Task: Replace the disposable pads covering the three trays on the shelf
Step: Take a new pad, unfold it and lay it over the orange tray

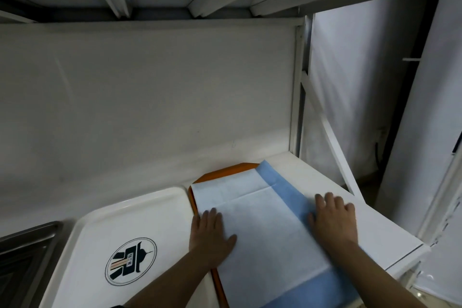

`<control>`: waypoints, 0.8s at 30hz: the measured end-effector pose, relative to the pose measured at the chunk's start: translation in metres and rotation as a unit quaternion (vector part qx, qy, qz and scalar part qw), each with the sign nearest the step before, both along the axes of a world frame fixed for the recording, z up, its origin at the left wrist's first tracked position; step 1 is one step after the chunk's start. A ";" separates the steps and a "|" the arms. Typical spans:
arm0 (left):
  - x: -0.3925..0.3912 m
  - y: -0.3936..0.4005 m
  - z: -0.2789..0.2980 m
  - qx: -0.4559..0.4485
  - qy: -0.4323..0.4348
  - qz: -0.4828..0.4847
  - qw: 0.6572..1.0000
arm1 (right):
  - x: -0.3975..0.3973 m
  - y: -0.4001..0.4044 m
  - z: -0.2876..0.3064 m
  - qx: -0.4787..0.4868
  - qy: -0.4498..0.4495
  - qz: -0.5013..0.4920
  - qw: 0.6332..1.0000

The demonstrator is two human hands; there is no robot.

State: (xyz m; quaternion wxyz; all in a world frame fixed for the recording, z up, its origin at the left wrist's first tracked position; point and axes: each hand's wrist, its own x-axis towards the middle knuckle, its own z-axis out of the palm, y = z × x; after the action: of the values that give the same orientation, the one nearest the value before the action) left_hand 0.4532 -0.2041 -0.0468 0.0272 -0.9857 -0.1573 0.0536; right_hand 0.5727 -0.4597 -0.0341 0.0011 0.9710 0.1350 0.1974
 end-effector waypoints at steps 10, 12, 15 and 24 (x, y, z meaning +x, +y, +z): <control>0.027 0.020 0.002 0.001 0.068 -0.017 0.998 | -0.012 0.058 -0.027 -0.026 0.277 0.209 0.938; 0.028 0.027 0.001 0.013 0.068 -0.003 0.998 | -0.005 0.052 -0.033 -0.029 0.265 0.173 0.948; 0.022 0.027 -0.003 0.014 0.060 0.019 0.998 | -0.004 0.050 -0.036 -0.002 0.261 0.119 0.958; 0.019 -0.013 0.016 -0.015 0.023 -0.071 0.997 | -0.020 0.050 -0.028 0.037 0.132 0.171 0.976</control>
State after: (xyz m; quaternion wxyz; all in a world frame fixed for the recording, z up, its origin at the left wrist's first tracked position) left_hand 0.4718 -0.2172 -0.0311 0.0201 -0.9932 -0.0858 0.0763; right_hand 0.5523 -0.4092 -0.0621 -0.0859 0.9505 0.2905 0.0699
